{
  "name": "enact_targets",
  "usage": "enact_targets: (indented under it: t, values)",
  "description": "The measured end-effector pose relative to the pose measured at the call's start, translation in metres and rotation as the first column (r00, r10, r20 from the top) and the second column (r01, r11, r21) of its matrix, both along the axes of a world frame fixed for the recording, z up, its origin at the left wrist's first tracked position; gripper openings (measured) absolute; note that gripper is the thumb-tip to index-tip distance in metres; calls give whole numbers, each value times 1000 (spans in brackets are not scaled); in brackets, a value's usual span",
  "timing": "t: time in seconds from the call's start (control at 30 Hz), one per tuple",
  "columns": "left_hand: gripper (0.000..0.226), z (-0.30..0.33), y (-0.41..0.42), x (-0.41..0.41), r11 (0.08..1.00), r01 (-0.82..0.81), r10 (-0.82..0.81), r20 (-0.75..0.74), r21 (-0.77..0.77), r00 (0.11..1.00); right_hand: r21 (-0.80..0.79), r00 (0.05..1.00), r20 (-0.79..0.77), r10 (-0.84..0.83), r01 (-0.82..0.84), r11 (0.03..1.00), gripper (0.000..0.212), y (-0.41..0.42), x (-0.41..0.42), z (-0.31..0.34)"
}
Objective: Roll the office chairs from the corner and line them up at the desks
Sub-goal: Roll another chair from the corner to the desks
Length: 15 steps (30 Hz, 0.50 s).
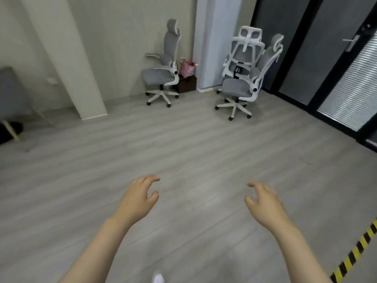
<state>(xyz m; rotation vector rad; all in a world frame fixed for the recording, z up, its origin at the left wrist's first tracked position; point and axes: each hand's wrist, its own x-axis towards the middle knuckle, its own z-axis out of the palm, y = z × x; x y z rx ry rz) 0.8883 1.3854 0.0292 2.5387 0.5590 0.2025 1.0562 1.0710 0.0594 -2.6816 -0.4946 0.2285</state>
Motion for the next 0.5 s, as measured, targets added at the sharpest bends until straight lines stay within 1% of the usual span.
enact_targets:
  t: [0.13,0.2,0.27,0.33,0.43,0.5]
  values:
    - [39,-8,91,41,996,-89,89,7,-14,996,11,996,2,94,-94,995,46,103,66,-7]
    - [41,-3,139,71,995,-101,101,15,-17,995,28,993,23,118,-118,993,45,155,102,-3]
    - [47,9,192,104,996,-87,87,12,3,996,35,993,39,107,-109,993,45,208,145,7]
    - [48,21,243,134,995,-87,87,3,41,996,35,994,53,97,-99,994,44,259,185,21]
    - [59,37,313,174,993,-92,89,38,73,995,74,993,94,76,-83,994,41,329,233,36]
    - [58,44,353,201,991,-113,110,43,74,993,86,993,82,82,-89,992,41,371,258,37]
